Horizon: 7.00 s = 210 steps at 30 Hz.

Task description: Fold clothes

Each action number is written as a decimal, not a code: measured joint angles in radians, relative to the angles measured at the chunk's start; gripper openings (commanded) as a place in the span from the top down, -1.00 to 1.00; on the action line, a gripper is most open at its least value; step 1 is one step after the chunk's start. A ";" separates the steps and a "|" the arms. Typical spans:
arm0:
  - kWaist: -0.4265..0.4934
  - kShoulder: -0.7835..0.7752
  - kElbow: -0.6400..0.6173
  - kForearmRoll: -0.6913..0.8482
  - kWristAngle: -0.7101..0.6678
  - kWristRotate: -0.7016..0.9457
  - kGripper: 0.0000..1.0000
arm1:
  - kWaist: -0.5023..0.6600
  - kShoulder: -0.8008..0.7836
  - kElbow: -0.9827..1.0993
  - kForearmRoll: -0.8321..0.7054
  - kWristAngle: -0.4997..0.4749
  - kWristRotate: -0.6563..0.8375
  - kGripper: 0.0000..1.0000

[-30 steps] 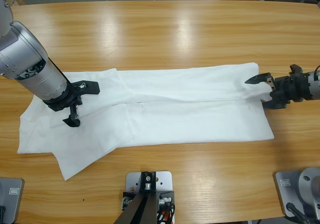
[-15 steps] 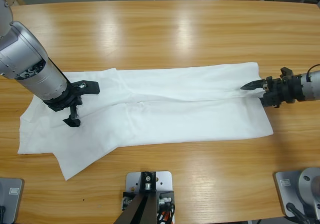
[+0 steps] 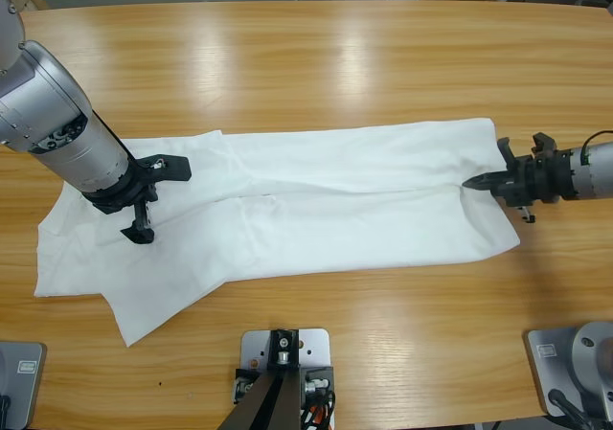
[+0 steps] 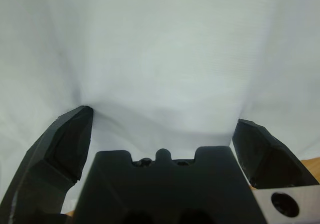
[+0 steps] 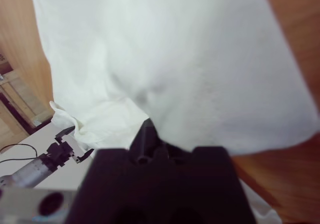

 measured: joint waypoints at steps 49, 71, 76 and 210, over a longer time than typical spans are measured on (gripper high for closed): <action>-0.003 -0.158 -0.115 0.000 -0.233 -0.274 -1.00 | 0.760 -0.146 -0.998 1.247 -1.049 -0.129 1.00; 0.004 -0.208 -0.095 0.000 -0.233 -0.291 -1.00 | 1.168 0.467 -1.688 1.464 -0.902 -0.052 1.00; 0.005 -0.214 -0.095 0.000 -0.233 -0.307 -1.00 | 1.175 0.547 -1.795 1.477 -0.863 -0.052 1.00; -0.154 0.045 -0.272 -0.216 -0.136 -1.262 1.00 | 0.631 -0.277 -0.040 0.135 -0.361 -0.006 1.00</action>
